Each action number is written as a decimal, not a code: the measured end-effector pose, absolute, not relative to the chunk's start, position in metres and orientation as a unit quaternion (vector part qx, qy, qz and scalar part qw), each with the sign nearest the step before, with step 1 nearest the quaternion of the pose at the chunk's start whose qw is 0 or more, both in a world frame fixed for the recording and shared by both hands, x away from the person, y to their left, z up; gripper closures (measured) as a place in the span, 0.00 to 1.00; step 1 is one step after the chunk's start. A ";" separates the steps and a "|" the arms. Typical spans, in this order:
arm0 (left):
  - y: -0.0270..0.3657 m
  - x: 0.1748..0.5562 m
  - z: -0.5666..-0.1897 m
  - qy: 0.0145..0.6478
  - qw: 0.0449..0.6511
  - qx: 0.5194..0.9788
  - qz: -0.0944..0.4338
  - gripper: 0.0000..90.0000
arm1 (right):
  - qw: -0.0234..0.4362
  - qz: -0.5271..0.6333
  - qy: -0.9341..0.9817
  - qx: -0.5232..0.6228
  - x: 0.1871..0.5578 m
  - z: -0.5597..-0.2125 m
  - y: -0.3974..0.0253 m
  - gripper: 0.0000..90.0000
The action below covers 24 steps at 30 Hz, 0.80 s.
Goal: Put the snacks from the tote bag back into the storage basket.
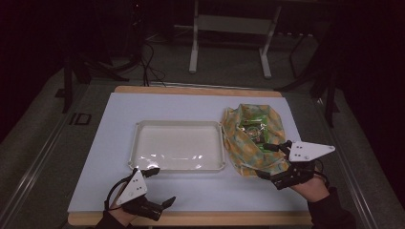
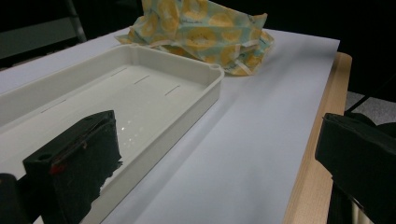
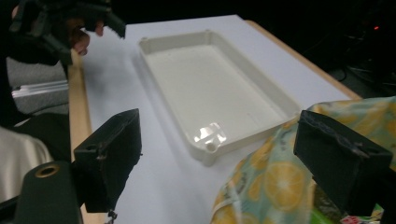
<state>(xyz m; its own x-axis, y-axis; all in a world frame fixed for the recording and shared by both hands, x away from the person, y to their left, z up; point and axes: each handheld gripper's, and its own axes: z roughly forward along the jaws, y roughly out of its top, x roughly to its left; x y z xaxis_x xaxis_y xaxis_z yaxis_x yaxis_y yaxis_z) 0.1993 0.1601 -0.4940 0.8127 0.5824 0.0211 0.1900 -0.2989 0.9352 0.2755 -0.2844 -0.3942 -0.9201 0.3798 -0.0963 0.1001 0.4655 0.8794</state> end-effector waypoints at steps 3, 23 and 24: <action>0.160 0.199 -0.494 0.246 0.539 0.785 0.182 0.00 | 0.153 0.502 0.839 0.144 0.279 -0.389 -0.287 0.17; 0.159 0.200 -0.494 0.245 0.536 0.788 0.180 0.00 | 0.197 0.504 0.820 0.185 0.313 -0.372 -0.305 0.17; 0.159 0.200 -0.494 0.245 0.536 0.788 0.180 0.00 | 0.198 0.503 0.819 0.190 0.314 -0.372 -0.306 0.18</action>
<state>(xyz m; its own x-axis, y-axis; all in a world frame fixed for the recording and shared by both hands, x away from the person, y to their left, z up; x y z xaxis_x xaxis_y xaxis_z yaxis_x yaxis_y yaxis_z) 0.2001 0.1592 -0.4944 0.8153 0.5786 0.0218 0.1918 -0.3054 0.9327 0.3141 -0.3061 -0.3725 -0.8495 0.5107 -0.1325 0.1127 0.4210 0.9000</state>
